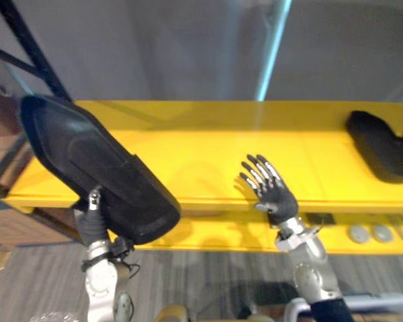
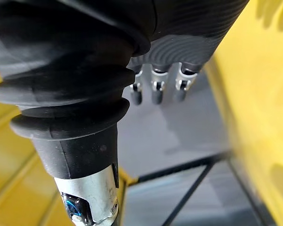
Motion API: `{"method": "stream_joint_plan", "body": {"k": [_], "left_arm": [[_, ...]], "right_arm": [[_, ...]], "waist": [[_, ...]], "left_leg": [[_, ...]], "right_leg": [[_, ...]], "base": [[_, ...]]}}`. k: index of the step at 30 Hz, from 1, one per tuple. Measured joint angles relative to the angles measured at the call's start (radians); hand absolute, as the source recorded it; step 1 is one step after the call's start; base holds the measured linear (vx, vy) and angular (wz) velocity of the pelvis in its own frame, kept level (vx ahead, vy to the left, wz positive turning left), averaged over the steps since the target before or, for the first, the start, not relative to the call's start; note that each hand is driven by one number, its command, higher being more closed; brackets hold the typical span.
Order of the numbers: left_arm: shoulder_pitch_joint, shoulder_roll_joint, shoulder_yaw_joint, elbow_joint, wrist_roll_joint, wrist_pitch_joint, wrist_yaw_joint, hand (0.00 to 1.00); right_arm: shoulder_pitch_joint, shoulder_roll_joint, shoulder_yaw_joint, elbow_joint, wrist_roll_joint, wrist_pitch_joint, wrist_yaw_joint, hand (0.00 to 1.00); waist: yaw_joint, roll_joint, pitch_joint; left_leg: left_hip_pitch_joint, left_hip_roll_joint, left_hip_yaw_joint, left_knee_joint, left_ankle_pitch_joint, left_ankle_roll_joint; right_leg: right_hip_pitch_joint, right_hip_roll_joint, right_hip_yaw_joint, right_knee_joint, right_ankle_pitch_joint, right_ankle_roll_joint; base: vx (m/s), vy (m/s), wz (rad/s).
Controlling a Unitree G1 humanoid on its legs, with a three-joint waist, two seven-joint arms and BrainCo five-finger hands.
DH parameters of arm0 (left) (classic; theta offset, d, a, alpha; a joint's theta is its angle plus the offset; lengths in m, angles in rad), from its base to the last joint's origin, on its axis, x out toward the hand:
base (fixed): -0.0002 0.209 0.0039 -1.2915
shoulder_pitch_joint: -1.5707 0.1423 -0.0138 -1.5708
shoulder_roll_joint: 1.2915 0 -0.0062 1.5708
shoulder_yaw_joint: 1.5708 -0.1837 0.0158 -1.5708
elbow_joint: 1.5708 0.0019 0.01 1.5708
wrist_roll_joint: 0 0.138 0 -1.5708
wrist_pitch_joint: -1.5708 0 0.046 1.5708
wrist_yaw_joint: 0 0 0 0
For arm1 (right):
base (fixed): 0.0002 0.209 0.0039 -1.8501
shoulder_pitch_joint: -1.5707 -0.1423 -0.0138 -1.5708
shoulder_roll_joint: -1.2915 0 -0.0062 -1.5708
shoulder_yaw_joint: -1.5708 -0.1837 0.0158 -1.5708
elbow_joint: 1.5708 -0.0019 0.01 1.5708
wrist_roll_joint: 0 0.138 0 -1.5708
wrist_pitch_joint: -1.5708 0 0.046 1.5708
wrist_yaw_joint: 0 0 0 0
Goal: Walk over and take plastic housings, then place them on the shelf
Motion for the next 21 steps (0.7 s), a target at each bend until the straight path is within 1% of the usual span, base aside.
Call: {"method": "stream_joint_plan", "body": {"k": [1, 2, 3, 4, 5, 6, 7, 10, 11, 12, 13, 14, 15, 17, 18, 20, 21], "left_arm": [[0.000, 0.003, -0.003, -0.004, 0.001, -0.001, -0.008, 1.00], [-0.002, 0.006, -0.009, -0.014, 0.002, -0.004, -0.022, 1.00], [-0.010, 0.008, -0.012, -0.016, 0.002, -0.006, -0.026, 1.00], [-0.027, 0.021, -0.024, -0.016, 0.002, -0.006, -0.031, 1.00], [-0.043, 0.048, -0.039, -0.016, 0.005, -0.005, -0.036, 1.00], [-0.047, 0.057, -0.043, -0.016, 0.011, -0.003, -0.043, 1.00], [-0.051, 0.075, -0.050, -0.018, 0.029, 0.002, -0.068, 1.00], [-0.061, 0.088, -0.051, -0.037, 0.062, 0.006, -0.095, 1.00], [-0.069, 0.090, -0.045, -0.053, 0.073, 0.017, -0.102, 1.00], [-0.073, 0.093, -0.039, -0.056, 0.078, 0.025, -0.110, 1.00], [-0.076, 0.098, -0.038, -0.056, 0.085, 0.029, -0.116, 1.00], [-0.082, 0.116, -0.037, -0.056, 0.105, 0.038, -0.131, 1.00], [-0.085, 0.121, -0.037, -0.056, 0.117, 0.046, -0.138, 1.00], [-0.104, 0.122, -0.038, -0.056, 0.138, 0.072, -0.172, 1.00], [-0.119, 0.124, -0.038, -0.056, 0.140, 0.100, -0.195, 1.00], [-0.129, 0.129, -0.038, -0.056, 0.136, 0.128, -0.215, 1.00], [-0.142, 0.143, -0.038, -0.056, 0.129, 0.162, -0.226, 1.00]], "right_arm": [[-0.005, 0.004, 0.005, 0.000, 0.000, -0.004, -0.015, 0.00], [-0.015, 0.035, 0.015, -0.008, -0.007, -0.019, -0.045, 0.00], [-0.015, 0.052, 0.016, -0.018, -0.009, -0.025, -0.061, 0.00], [-0.012, 0.082, 0.015, -0.032, -0.024, -0.042, -0.094, 0.00], [-0.012, 0.103, 0.012, -0.049, -0.076, -0.065, -0.139, 0.00], [-0.011, 0.111, 0.010, -0.058, -0.093, -0.073, -0.154, 0.00], [0.004, 0.126, 0.005, -0.097, -0.100, -0.099, -0.178, 0.00], [0.053, 0.141, -0.014, -0.186, -0.132, -0.127, -0.199, 0.00], [0.069, 0.144, -0.022, -0.210, -0.167, -0.128, -0.217, 0.00], [0.072, 0.145, -0.025, -0.211, -0.190, -0.128, -0.234, 0.00], [0.076, 0.146, -0.027, -0.211, -0.206, -0.128, -0.243, 0.00], [0.081, 0.145, -0.033, -0.215, -0.239, -0.128, -0.277, 0.00], [0.088, 0.145, -0.039, -0.224, -0.251, -0.128, -0.292, 0.00], [0.108, 0.145, -0.082, -0.275, -0.289, -0.127, -0.340, 0.00], [0.112, 0.143, -0.130, -0.309, -0.306, -0.126, -0.369, 0.00], [0.118, 0.137, -0.173, -0.340, -0.314, -0.125, -0.386, 0.00], [0.126, 0.128, -0.215, -0.368, -0.314, -0.123, -0.392, 0.00]], "waist": [[0.003, -0.001, -0.001], [0.002, -0.005, -0.007], [0.001, -0.012, -0.008], [-0.003, -0.030, -0.011], [-0.010, -0.047, -0.011], [-0.011, -0.053, -0.013], [-0.014, -0.063, -0.019], [-0.020, -0.072, -0.026], [-0.030, -0.076, -0.028], [-0.043, -0.080, -0.031], [-0.046, -0.083, -0.033], [-0.051, -0.084, -0.035], [-0.055, -0.084, -0.035], [-0.071, -0.082, -0.036], [-0.073, -0.080, -0.037], [-0.075, -0.076, -0.041], [-0.087, -0.071, -0.045]], "left_leg": [[0.020, -0.010, 0.011, -0.018, 0.009, 0.006], [0.039, -0.026, 0.018, -0.048, 0.021, 0.014], [0.043, -0.034, 0.018, -0.056, 0.024, 0.016], [0.052, -0.047, 0.020, -0.080, 0.036, 0.017], [0.065, -0.057, 0.025, -0.104, 0.045, 0.020], [0.073, -0.061, 0.033, -0.115, 0.048, 0.022], [0.092, -0.067, 0.052, -0.139, 0.051, 0.024], [0.105, -0.075, 0.084, -0.157, 0.053, 0.025], [0.104, -0.076, 0.101, -0.160, 0.053, 0.025], [0.105, -0.079, 0.107, -0.166, 0.055, 0.026], [0.107, -0.080, 0.115, -0.175, 0.059, 0.026], [0.117, -0.079, 0.137, -0.194, 0.069, 0.023], [0.119, -0.079, 0.147, -0.201, 0.072, 0.022], [0.122, -0.078, 0.156, -0.219, 0.084, 0.018], [0.137, -0.071, 0.181, -0.235, 0.090, 0.013], [0.145, -0.067, 0.198, -0.245, 0.092, 0.009], [0.152, -0.064, 0.214, -0.247, 0.092, 0.009]], "right_leg": [[0.005, -0.010, 0.000, 0.000, 0.000, 0.000], [0.006, -0.026, 0.000, 0.000, 0.000, 0.001], [0.006, -0.031, 0.000, 0.000, 0.000, 0.002], [0.005, -0.044, 0.000, -0.001, 0.000, 0.003], [0.004, -0.054, 0.002, -0.002, 0.002, 0.008], [0.003, -0.057, 0.004, -0.002, 0.006, 0.017], [0.000, -0.063, 0.008, -0.002, 0.009, 0.022], [-0.014, -0.073, 0.024, -0.002, 0.011, 0.025], [-0.020, -0.074, 0.035, -0.015, 0.019, 0.039], [-0.021, -0.075, 0.036, -0.024, 0.019, 0.039], [-0.022, -0.075, 0.037, -0.030, 0.019, 0.039], [-0.030, -0.072, 0.051, -0.041, 0.021, 0.042], [-0.030, -0.070, 0.059, -0.048, 0.022, 0.043], [-0.031, -0.065, 0.063, -0.068, 0.026, 0.049], [-0.037, -0.057, 0.078, -0.069, 0.026, 0.050], [-0.043, -0.051, 0.094, -0.069, 0.027, 0.050], [-0.047, -0.047, 0.113, -0.070, 0.028, 0.052]], "base": [[0.14, 0.104, 0.12], [0.09, 0.077, -0.03], [0.08, 0.086, 0.00], [0.06, 0.089, 0.05], [0.05, 0.083, -0.02], [0.03, 0.067, -0.22], [0.01, 0.043, -0.31], [0.00, 0.037, -0.34], [-0.02, 0.022, -0.31], [-0.03, 0.014, -0.27], [-0.04, -0.015, -0.34], [-0.05, -0.023, -0.33], [-0.06, -0.039, -0.33], [-0.05, -0.051, -0.20], [-0.05, -0.053, -0.33], [-0.04, -0.034, -0.36], [-0.01, -0.017, -0.32]]}}
